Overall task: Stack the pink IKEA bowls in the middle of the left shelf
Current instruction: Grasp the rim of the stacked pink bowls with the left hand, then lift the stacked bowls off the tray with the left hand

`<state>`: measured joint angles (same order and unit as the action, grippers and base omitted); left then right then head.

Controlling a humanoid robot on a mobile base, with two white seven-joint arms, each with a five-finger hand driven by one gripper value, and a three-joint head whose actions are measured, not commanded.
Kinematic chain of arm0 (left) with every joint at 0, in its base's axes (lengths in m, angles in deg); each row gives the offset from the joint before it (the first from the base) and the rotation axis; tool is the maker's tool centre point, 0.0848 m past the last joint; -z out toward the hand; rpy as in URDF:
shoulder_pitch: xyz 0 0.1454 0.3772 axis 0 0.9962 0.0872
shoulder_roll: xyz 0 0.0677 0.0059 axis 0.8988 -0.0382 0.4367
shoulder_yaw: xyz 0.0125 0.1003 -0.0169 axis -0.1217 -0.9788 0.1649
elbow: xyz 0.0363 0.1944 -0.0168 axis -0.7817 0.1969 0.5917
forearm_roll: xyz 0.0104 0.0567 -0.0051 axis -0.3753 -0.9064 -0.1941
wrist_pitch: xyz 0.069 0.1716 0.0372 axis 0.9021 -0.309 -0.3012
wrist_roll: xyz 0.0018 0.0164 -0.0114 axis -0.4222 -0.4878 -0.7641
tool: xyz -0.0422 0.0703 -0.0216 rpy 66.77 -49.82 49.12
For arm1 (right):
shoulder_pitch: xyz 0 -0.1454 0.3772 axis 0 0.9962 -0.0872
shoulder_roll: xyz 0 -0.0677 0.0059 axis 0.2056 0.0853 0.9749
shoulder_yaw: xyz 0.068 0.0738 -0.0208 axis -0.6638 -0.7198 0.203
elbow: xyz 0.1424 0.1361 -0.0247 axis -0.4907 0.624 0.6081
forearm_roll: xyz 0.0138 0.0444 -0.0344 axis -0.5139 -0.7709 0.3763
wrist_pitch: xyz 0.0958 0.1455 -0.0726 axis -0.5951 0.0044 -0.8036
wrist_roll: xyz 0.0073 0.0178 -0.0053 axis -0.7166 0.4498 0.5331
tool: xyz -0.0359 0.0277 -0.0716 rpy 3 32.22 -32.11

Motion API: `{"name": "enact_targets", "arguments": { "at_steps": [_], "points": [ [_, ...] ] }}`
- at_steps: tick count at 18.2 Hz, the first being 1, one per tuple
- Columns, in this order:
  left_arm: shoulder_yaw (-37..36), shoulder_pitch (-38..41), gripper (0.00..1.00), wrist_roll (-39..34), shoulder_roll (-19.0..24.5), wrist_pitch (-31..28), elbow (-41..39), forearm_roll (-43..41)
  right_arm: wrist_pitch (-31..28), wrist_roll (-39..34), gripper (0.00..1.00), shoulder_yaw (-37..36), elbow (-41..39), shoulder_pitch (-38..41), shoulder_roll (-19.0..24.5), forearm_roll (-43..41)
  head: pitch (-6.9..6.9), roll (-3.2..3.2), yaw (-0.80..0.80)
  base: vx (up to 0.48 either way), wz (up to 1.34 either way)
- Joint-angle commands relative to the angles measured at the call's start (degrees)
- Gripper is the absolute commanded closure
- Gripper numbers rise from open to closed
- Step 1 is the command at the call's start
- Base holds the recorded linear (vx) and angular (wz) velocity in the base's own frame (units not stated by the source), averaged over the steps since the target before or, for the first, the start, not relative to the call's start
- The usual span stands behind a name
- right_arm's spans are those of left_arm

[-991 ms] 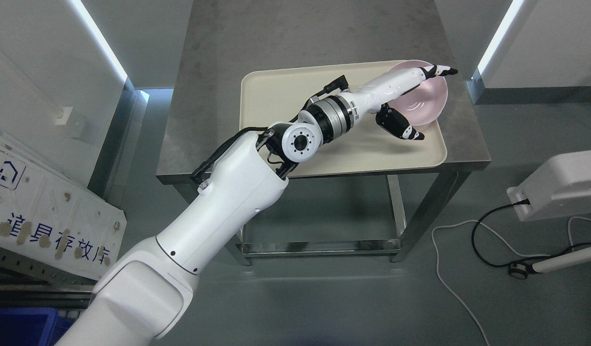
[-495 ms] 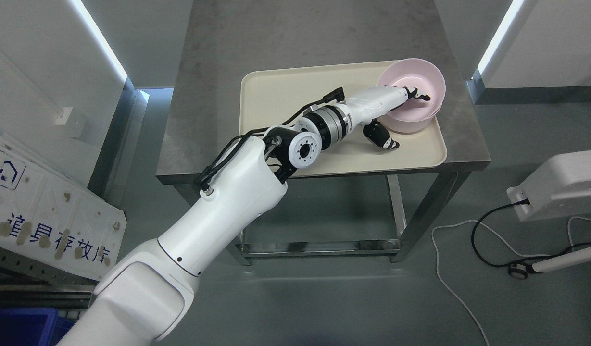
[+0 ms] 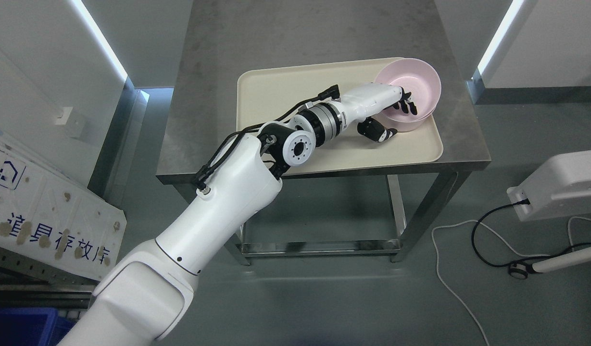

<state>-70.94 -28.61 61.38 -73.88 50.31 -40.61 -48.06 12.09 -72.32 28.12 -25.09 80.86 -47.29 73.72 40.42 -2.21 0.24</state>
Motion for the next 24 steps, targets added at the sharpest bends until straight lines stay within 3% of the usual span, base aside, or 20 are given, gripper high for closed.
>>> {"name": "enact_targets", "arguments": {
  "at_steps": [1,6,10,19,24],
  "points": [
    [5.59,0.64,0.85,-0.29,1.01,3.54,0.96,-0.69,0.04,0.02,0.00,0.00,0.00,0.00,-1.00,0.00,0.00,0.00,0.00,0.000,0.00],
    [10.32,2.40,1.00,-0.29,1.01,7.22,0.96,-0.69,0.04,0.02,0.00,0.00,0.00,0.00,-1.00,0.00,0.00,0.00,0.00,0.000,0.00],
    [17.96,2.40,1.00,-0.20,1.01,12.48,-0.01,-0.07,0.04,0.02,0.00,0.00,0.00,0.08,-1.00,0.00,0.00,0.00,0.00,0.000,0.00],
    [38.01,13.72,1.00,9.55,1.01,38.24,-14.49,0.10,0.04,0.02,0.00,0.00,0.00,0.00,-1.00,0.00,0.00,0.00,0.00,-0.019,0.00],
    [41.44,19.88,0.99,10.43,1.01,41.94,-22.94,0.72,0.04,0.02,0.00,0.00,0.00,0.00,-1.00,0.00,0.00,0.00,0.00,-0.165,0.00]
  ]
}}
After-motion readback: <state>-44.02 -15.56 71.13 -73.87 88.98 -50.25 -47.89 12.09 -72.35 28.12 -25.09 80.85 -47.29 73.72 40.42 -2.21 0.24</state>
